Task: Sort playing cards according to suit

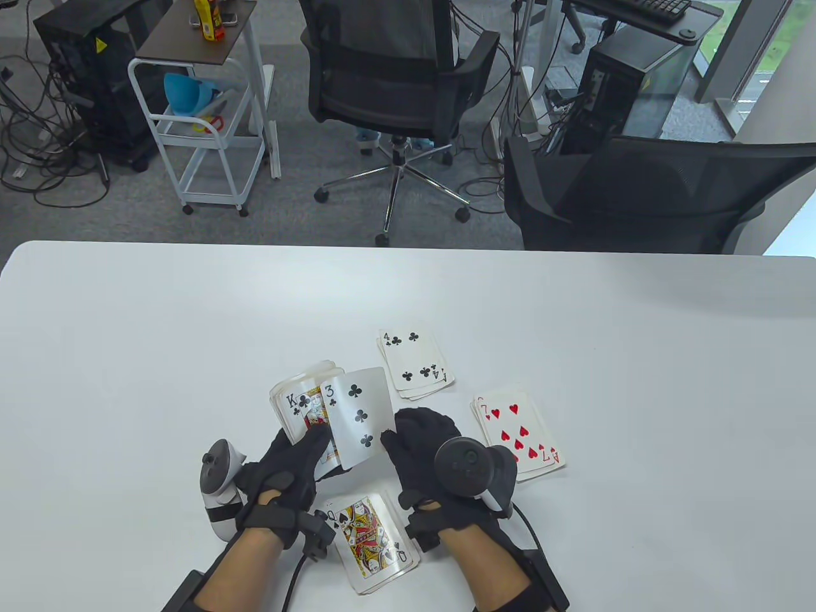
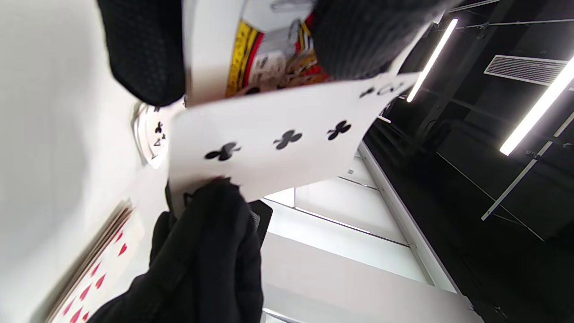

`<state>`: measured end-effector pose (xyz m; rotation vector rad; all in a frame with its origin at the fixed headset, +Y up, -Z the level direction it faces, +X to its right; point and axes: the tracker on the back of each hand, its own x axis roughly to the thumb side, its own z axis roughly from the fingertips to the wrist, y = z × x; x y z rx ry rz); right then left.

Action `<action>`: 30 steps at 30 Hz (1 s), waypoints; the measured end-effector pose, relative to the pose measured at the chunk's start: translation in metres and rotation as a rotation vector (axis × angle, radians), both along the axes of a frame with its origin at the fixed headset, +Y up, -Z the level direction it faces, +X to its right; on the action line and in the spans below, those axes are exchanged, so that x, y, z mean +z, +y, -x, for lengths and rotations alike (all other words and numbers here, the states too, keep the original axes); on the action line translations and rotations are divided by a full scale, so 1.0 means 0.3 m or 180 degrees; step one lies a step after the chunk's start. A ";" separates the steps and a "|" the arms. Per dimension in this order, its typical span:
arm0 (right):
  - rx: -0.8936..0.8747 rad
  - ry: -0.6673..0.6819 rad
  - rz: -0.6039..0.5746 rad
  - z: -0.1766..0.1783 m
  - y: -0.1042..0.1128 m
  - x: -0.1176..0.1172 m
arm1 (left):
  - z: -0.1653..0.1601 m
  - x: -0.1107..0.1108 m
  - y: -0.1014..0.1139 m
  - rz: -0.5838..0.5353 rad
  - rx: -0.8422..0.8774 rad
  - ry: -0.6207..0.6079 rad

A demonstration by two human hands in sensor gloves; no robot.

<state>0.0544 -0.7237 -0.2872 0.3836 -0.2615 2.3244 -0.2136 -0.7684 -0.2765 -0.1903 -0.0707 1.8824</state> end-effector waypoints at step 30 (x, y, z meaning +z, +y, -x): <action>0.0962 -0.1095 0.1165 -0.081 0.026 -0.469 | 0.027 -0.011 0.048 -0.0154 0.0260 0.0057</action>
